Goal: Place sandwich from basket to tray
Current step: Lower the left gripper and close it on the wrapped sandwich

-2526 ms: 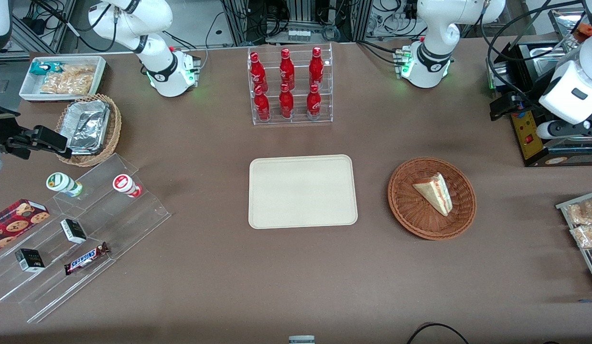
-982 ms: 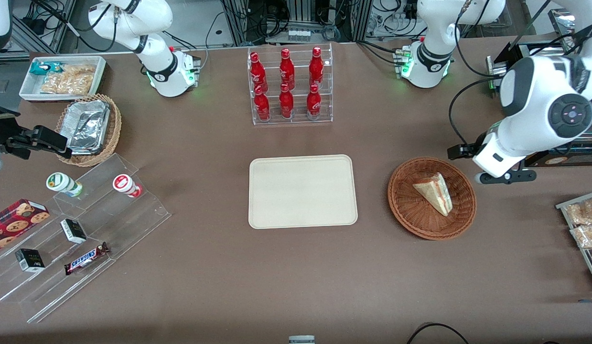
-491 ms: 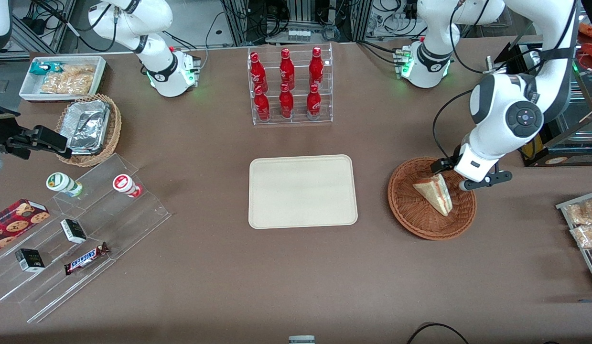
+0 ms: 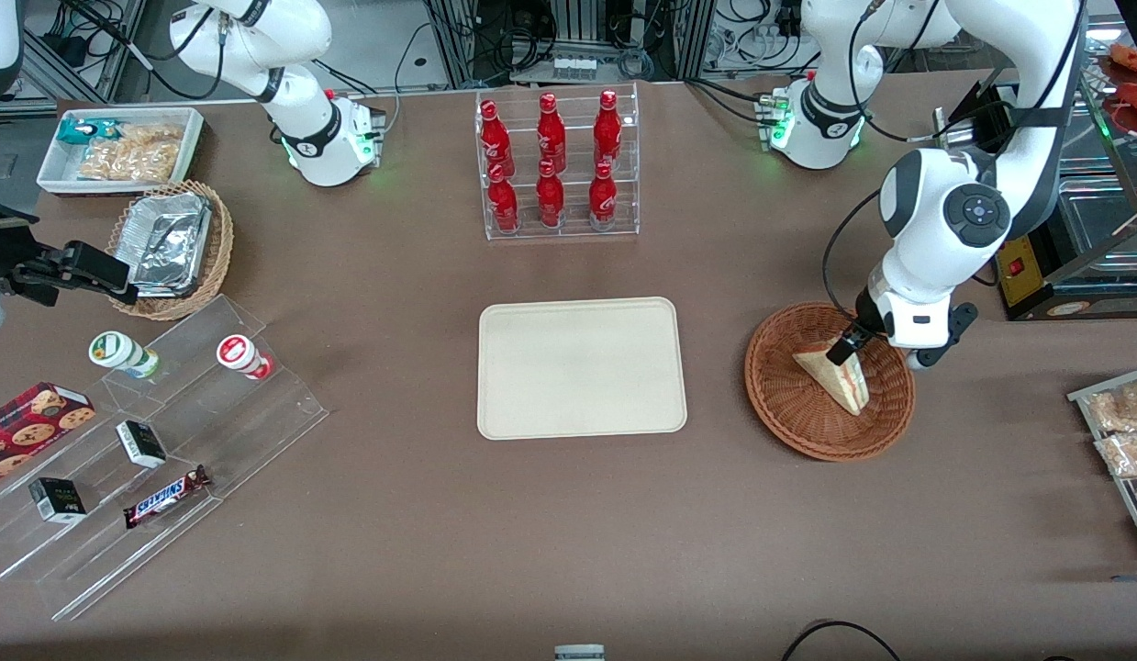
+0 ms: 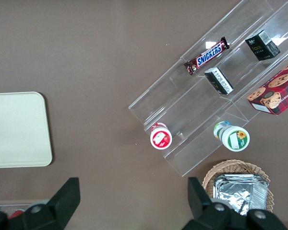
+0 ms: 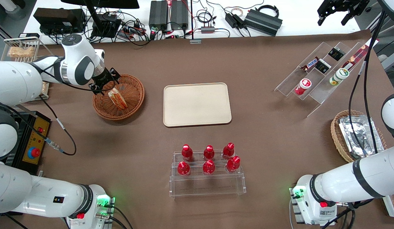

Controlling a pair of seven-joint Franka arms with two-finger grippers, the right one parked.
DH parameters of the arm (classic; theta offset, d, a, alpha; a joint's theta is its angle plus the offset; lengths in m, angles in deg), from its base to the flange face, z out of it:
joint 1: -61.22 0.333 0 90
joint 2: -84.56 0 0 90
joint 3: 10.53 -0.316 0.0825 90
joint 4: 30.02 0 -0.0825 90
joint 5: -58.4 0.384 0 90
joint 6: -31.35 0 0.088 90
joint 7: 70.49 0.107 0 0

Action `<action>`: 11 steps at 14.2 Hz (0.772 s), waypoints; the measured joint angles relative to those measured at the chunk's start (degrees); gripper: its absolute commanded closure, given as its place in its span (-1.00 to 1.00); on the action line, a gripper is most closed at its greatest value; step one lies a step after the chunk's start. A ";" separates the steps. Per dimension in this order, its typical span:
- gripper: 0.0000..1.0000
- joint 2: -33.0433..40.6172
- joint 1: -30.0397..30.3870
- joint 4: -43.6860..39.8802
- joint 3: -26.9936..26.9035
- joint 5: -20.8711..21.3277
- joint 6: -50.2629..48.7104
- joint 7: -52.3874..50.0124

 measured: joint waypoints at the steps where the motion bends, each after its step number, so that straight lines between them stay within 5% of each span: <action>1: -1.00 -0.42 0.00 0.23 -0.03 0.00 0.71 -1.06; 8: -1.00 -5.13 0.16 0.59 -0.34 -0.02 3.27 -2.36; 9: -0.80 -5.79 0.17 0.58 -0.34 -0.05 3.54 -2.42; 11: 0.44 -6.78 0.16 0.58 -0.34 -0.74 3.99 -2.71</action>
